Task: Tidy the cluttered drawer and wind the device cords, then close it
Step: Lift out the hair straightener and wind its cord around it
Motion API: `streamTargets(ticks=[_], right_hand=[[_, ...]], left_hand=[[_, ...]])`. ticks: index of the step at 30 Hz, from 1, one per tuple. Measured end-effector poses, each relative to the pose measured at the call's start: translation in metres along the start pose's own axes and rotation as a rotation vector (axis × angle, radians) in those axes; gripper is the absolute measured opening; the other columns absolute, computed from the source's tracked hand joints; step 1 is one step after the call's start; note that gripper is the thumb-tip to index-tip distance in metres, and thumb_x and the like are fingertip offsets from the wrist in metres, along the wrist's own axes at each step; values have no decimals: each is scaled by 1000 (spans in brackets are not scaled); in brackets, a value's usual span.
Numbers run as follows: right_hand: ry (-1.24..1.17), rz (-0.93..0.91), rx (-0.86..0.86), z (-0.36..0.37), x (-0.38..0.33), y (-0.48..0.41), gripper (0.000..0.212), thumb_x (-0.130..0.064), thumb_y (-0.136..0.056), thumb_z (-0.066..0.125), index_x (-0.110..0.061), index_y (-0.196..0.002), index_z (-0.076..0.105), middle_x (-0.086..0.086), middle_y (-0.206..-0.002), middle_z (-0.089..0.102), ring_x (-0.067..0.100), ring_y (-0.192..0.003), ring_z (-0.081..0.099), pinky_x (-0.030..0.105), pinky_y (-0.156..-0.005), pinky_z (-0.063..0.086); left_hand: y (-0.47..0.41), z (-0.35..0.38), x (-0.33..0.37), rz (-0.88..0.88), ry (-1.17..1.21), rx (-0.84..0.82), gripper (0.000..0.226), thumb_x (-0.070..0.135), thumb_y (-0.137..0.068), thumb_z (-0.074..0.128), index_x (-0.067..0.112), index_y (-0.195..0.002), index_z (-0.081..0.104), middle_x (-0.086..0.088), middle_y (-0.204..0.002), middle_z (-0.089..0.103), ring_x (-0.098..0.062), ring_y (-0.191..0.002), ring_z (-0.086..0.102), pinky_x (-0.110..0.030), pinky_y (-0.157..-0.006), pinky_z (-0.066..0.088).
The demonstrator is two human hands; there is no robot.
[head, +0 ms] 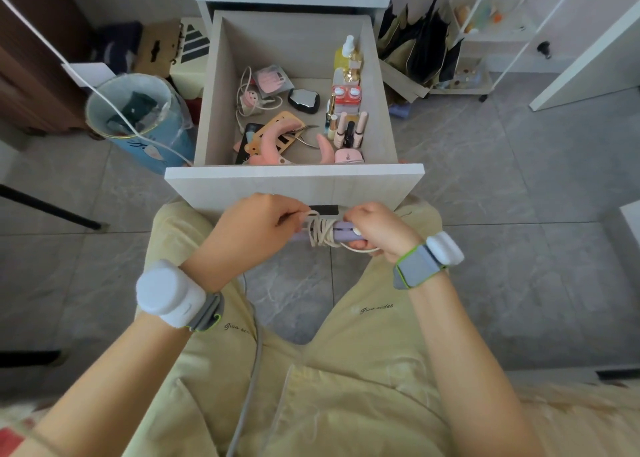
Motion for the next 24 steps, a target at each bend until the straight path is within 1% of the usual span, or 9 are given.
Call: streamTargets(ticks=[2, 5, 8, 11, 13, 15, 17, 20, 24], right_hand=[[-88, 1, 65, 1, -1, 1, 29, -5, -92, 38, -10, -65, 46, 8, -57, 41, 13, -33, 41, 12, -37, 30], [-193, -14, 158, 2, -1, -1, 24, 0, -91, 36, -4, -69, 46, 8, -59, 40, 20, -49, 42, 15, -36, 35], [-179, -44, 213, 3, -1, -2, 29, -1, -91, 36, -6, -63, 43, 12, -63, 42, 21, -54, 42, 24, -44, 35], [-194, -54, 239, 4, -1, -1, 38, -1, -93, 35, -9, -56, 38, 8, -56, 39, 18, -46, 39, 19, -37, 30], [-255, -23, 241, 8, -3, -1, 37, -2, -95, 31, -8, -60, 41, 7, -56, 42, 16, -44, 40, 13, -35, 31], [-363, 47, 192, 15, -2, -2, 36, -6, -98, 30, -10, -64, 42, 6, -59, 43, 15, -46, 40, 13, -41, 31], [-454, 77, 147, 18, -4, 4, 28, -13, -97, 37, -16, -71, 45, 1, -61, 47, 12, -48, 43, 14, -48, 33], [-572, 53, 104, 17, -7, 10, 18, -17, -95, 44, -20, -78, 49, -5, -66, 52, 8, -54, 48, 19, -55, 36], [-507, -3, 191, 14, -29, -8, 29, -11, -96, 39, -16, -69, 46, 1, -57, 46, 13, -45, 44, 21, -55, 37]], left_hand=[[2, 3, 5, 33, -54, 63, 33, 30, -91, 40, 14, -93, 68, 1, -77, 65, -20, -67, 56, -33, -62, 47], [7, 8, 5, 41, 20, 102, 40, 30, -86, 39, 17, -109, 68, -3, -84, 68, -28, -79, 61, -41, -68, 51], [10, 13, -4, -21, 153, 126, 32, 25, -89, 52, 21, -118, 66, -2, -93, 73, -22, -86, 66, -40, -77, 53], [9, 15, -13, -147, 359, 134, 28, 10, -81, 69, 17, -108, 71, 3, -92, 73, -10, -83, 68, -34, -86, 54], [9, 15, -16, -197, 406, 154, 24, 9, -77, 74, 15, -99, 72, 6, -84, 72, -2, -75, 65, -30, -84, 54], [10, 12, -13, -187, 373, 240, 22, 12, -75, 76, 14, -96, 72, 9, -80, 69, 5, -68, 61, -17, -78, 51], [12, 7, -7, -126, 272, 344, 24, 12, -74, 78, 14, -97, 71, 6, -83, 69, 2, -67, 59, -9, -69, 44], [8, -1, -1, -77, 229, 394, 29, 10, -73, 78, 15, -98, 65, -1, -109, 58, -13, -70, 64, -20, -70, 48], [-16, -16, -11, -91, 275, 330, 56, 8, -71, 79, 20, -117, 50, 2, -130, 41, -8, -71, 64, -20, -68, 52]])
Point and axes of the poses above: each hand's wrist, its own y-axis away from the middle knuckle, its own z-axis out of the palm, x = y × z, the point moved 6 cm from there along -y, towards the middle knuckle
